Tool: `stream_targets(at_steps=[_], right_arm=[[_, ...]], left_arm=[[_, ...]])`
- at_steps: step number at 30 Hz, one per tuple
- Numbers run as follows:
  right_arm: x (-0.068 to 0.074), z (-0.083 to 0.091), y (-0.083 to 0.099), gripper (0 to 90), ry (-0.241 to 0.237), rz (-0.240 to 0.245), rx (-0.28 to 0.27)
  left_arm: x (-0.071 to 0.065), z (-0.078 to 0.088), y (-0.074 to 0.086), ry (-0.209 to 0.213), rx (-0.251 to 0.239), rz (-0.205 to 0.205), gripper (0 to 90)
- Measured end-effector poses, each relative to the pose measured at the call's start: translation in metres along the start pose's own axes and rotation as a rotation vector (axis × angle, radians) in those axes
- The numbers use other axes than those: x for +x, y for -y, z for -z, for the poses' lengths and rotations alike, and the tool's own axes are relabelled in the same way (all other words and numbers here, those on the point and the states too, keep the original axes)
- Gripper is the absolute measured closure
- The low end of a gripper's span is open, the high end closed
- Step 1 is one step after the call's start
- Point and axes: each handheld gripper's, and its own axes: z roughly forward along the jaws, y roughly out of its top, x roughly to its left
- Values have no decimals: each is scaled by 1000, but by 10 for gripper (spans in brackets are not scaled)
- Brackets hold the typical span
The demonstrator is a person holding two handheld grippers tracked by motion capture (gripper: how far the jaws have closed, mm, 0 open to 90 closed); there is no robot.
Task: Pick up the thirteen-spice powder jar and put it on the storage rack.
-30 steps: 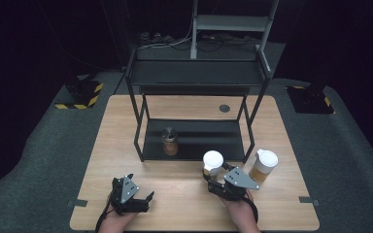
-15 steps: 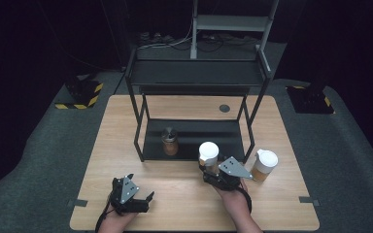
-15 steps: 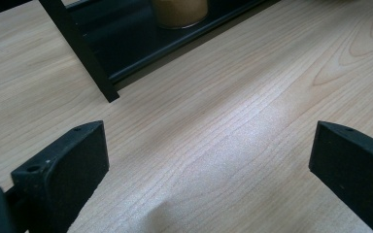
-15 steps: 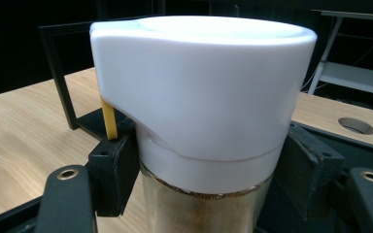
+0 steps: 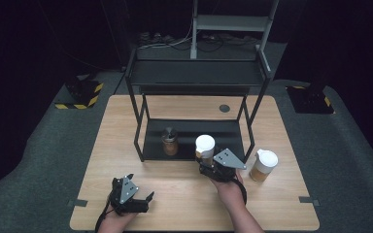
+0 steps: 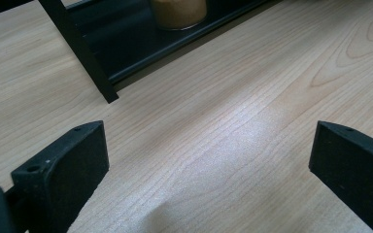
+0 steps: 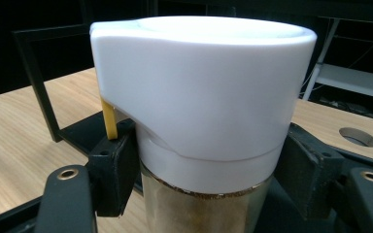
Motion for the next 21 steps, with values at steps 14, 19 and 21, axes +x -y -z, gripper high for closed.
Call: stream_targets(at_steps=[14,19,21], right_arm=[[3,-24,-2,303,14,2,6],[6,-35,-1,303,24,-4,4],[7,-39,-1,303,26,-7,2]], left_arm=[[1,1,1,3,-4,2,11],[1,1,2,4,-7,5,11],[1,1,2,4,-8,11,12]])
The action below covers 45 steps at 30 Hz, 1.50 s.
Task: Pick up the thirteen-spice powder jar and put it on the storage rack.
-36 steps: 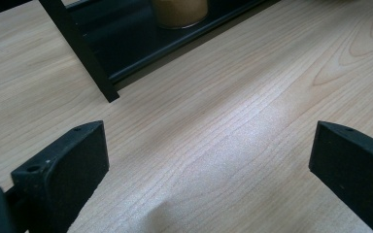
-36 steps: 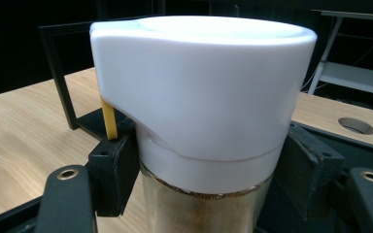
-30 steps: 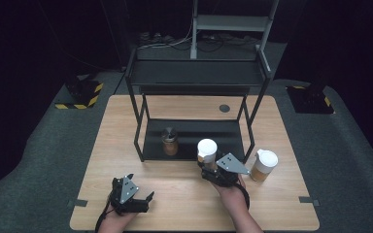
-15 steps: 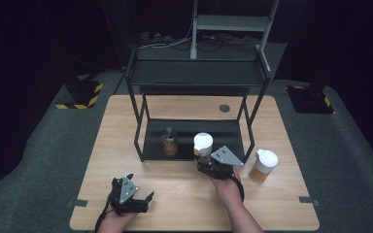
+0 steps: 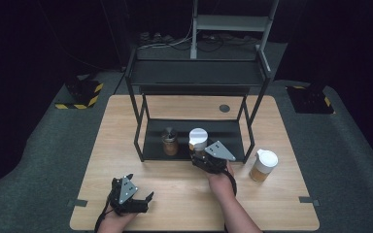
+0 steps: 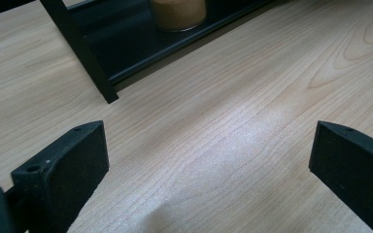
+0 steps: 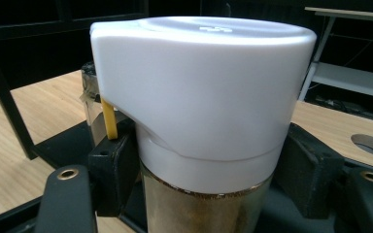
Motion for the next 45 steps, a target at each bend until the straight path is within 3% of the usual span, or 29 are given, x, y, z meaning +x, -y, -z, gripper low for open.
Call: stream_targets(at_steps=[20,45], right_arm=[[3,-29,0,303,41,-10,7],[3,-39,7,303,51,-24,25]], left_arm=[[2,1,2,9,-7,10,11],[3,1,2,10,-11,16,11]])
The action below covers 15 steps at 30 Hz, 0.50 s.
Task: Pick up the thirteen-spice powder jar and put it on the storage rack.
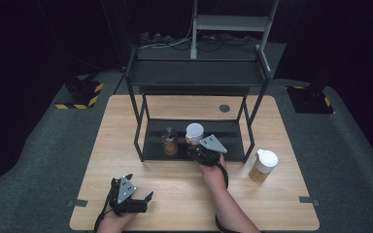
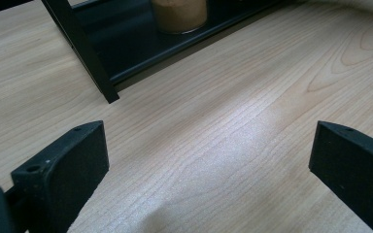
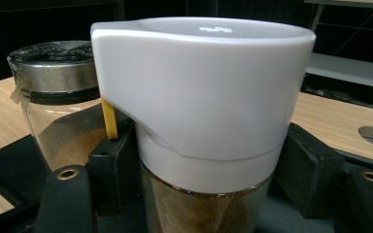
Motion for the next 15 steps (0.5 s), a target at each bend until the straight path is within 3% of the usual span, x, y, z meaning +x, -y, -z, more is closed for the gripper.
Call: stream_targets(at_steps=[15], right_arm=[[-4,5,8,300,-7,-17,-18]], left_arm=[[-1,0,0,-2,0,-7,11]])
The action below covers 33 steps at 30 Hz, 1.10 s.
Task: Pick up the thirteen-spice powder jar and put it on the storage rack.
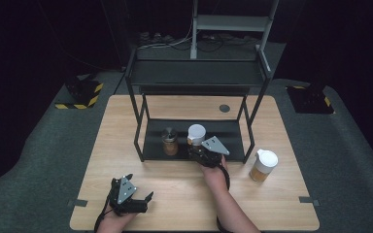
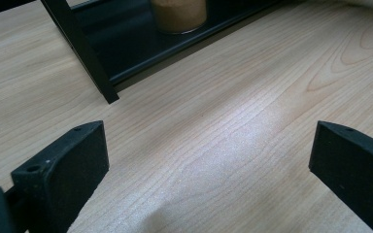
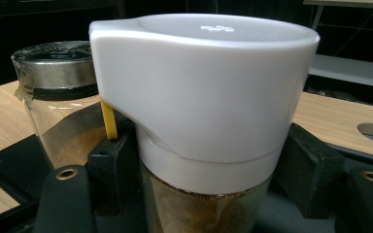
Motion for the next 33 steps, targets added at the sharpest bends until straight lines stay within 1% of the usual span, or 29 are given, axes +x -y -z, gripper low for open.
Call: stream_targets(at_steps=[9,15,16,17,20,25,33], right_arm=[[-1,1,2,300,-3,4,-8],[-1,1,-1,298,-3,4,3],[-1,0,-2,262,-6,1,10],[-1,0,-2,262,-6,1,10],[1,-1,-5,186,-5,6,32],[0,-2,-5,160,2,-14,37],[-1,0,-9,147,3,-20,41]], left_arm=[[0,0,0,0,1,0,11],[0,0,0,0,1,1,11],[0,0,0,0,1,2,11],[0,0,0,0,1,2,11],[0,0,0,0,1,3,11],[0,0,0,-1,0,2,11],[0,0,0,-2,0,1,11]])
